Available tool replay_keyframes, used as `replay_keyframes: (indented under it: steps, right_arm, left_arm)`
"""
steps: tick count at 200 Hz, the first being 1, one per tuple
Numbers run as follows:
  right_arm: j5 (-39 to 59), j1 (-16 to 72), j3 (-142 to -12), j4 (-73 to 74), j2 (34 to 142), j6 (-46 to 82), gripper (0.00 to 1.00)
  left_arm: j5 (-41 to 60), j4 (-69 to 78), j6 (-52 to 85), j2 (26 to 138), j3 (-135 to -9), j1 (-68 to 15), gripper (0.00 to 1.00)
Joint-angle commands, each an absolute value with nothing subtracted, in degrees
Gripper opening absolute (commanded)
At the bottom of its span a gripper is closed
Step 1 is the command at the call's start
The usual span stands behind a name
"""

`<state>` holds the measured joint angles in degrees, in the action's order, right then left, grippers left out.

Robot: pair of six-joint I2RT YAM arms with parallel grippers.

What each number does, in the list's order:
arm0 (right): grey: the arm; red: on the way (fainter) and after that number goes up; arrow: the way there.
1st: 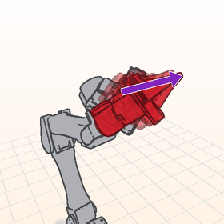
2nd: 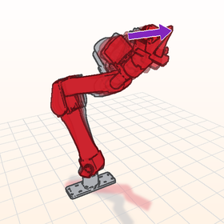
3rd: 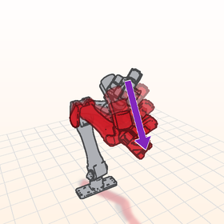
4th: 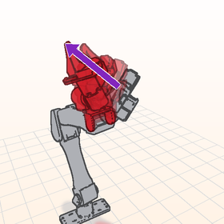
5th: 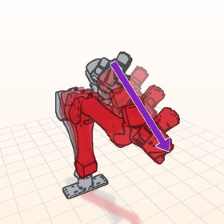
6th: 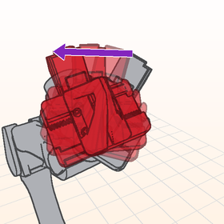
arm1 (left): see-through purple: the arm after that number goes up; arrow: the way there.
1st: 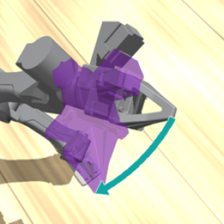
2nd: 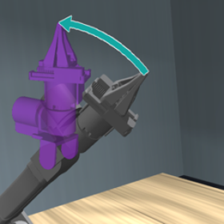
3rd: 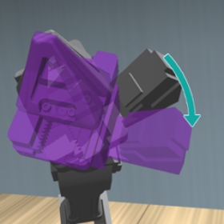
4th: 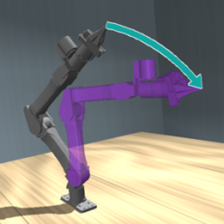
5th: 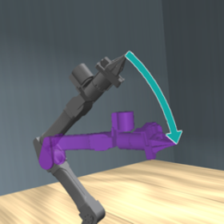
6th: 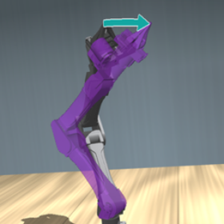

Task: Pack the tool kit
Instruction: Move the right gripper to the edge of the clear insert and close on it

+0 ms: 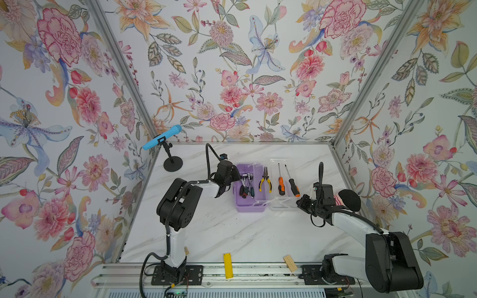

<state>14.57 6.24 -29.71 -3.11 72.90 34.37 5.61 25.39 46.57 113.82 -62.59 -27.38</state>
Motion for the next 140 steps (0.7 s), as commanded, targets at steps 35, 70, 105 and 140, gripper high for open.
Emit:
replay_keyframes:
  steps: [35,70,105,140]
  right_arm:
    - [8.76,8.16,-38.32,-7.82,65.14,33.87,0.00]
    - [1.87,14.73,-44.03,-12.38,63.52,29.96,0.00]
    - [-5.78,24.17,-47.76,-15.74,64.31,27.78,0.00]
    - [-12.74,32.90,-50.89,-17.29,66.16,26.66,0.00]
  left_arm:
    - [9.22,23.42,42.80,112.85,-62.27,-29.47,0.09]
    - [10.04,25.63,43.41,113.75,-62.14,-30.40,0.09]
    - [10.59,26.87,44.03,114.09,-61.55,-30.42,0.09]
    - [11.34,28.70,44.12,113.99,-60.52,-30.55,0.08]
